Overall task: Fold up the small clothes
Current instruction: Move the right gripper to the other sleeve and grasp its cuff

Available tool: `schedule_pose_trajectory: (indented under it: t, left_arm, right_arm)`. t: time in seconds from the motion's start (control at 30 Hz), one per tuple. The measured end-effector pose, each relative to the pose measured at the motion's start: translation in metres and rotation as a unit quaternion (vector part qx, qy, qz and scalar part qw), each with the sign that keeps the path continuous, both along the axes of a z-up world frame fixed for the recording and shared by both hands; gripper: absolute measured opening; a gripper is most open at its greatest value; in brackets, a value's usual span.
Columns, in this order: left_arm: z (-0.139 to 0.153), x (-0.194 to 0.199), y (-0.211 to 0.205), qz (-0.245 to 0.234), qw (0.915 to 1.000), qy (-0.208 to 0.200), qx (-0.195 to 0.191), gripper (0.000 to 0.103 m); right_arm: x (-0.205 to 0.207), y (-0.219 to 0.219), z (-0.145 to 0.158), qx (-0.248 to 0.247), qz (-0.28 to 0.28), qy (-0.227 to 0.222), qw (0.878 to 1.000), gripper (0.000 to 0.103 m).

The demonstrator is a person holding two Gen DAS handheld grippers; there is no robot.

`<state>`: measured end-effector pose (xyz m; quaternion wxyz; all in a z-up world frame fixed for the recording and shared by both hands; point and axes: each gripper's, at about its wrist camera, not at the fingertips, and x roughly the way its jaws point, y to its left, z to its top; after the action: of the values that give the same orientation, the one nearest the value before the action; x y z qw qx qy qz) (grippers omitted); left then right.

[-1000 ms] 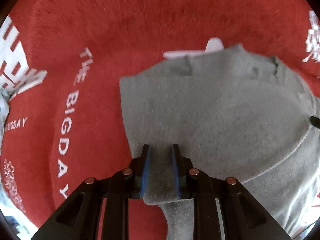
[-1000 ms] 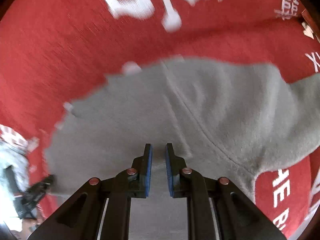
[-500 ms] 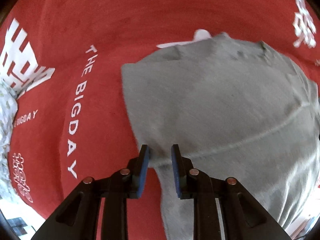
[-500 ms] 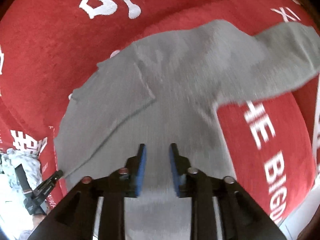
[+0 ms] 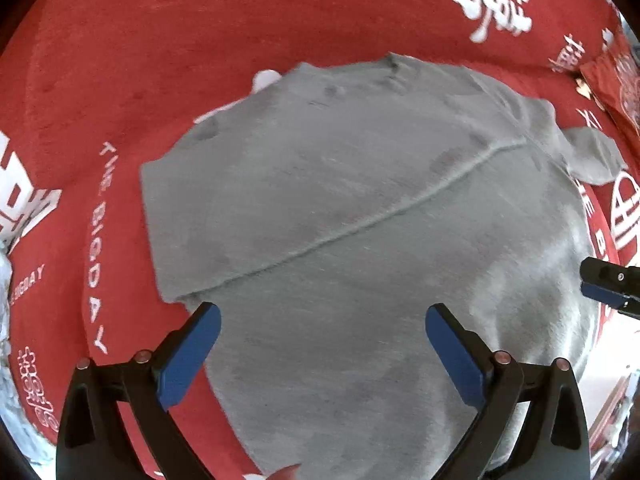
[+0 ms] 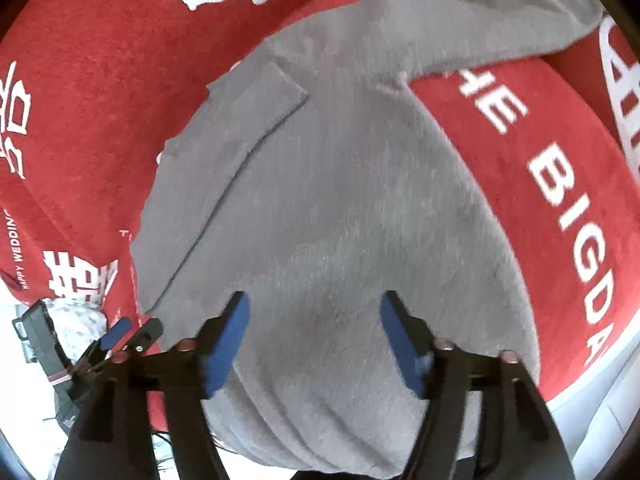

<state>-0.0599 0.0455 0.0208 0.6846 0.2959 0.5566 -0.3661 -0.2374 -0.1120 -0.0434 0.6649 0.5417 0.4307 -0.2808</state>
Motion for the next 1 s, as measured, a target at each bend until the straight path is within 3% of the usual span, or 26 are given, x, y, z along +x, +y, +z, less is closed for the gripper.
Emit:
schedule_pose_trajectory:
  t: [0.17,0.33,0.57,0.73,0.87,1.0]
  left_arm:
    - [-0.008,-0.008,-0.015,0.021,0.9995,0.021,0.013,0.103]
    - [-0.017,-0.015,-0.036,0.05,0.9975,0.039,0.031,0.102]
    - [-0.016,-0.049,-0.095,0.045,0.9979,0.036,0.03,0.102]
    - [-0.012,-0.07,-0.135,0.041,0.9987,0.029,0.01,0.102]
    - [-0.009,-0.084,-0.165,0.049,0.9987,0.004,0.01,0.103]
    - [-0.015,-0.089,-0.184,0.057,0.9979,0.029,0.012,0.103]
  right_arm:
    - [-0.006,-0.003,-0.006,0.023,0.006,-0.005,1.0,0.078]
    - [-0.019,-0.033,0.001,0.026,0.008,-0.017,0.999,0.078]
    - [-0.085,-0.117,0.008,0.006,-0.072,-0.035,0.997,0.078]
    - [-0.146,-0.176,-0.012,0.009,-0.171,-0.06,0.983,0.078]
    - [-0.177,-0.212,-0.038,0.04,-0.234,-0.099,0.966,0.078]
    - [-0.189,-0.239,-0.048,0.052,-0.258,-0.139,0.955,0.078]
